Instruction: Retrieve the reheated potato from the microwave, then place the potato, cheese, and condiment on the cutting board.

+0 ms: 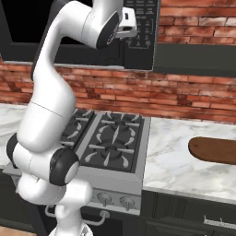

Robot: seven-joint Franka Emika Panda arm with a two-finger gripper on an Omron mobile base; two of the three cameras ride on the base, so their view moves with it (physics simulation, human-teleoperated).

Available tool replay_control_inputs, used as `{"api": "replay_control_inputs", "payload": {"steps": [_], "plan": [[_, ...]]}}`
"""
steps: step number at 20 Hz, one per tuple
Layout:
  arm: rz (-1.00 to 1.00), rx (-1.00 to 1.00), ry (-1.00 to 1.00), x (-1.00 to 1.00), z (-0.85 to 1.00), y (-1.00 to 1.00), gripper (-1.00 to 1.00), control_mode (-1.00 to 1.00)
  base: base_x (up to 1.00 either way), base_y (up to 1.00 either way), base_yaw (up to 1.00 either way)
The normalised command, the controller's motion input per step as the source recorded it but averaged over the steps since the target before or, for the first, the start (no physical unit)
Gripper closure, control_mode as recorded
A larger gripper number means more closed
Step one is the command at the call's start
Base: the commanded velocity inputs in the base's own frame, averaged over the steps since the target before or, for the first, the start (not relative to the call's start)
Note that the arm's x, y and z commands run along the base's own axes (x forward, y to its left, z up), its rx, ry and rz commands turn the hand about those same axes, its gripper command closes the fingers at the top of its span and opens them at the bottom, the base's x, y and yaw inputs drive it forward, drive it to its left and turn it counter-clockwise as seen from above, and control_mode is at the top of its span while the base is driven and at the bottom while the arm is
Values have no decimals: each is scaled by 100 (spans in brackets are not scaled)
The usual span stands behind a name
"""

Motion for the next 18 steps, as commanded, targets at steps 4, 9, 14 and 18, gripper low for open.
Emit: {"api": "replay_control_inputs", "payload": {"steps": [4, 9, 14, 18], "plan": [[0, 0, 0, 34, 1, 0, -100, -100, 0, 0, 0], [0, 0, 0, 29, -2, 0, -100, -100, 0, 0, 0], [0, 0, -1, 21, -10, 0, -100, -100, 0, 0, 0], [0, 0, -7, 14, -18, 0, -100, -100, 0, 0, 0]]}}
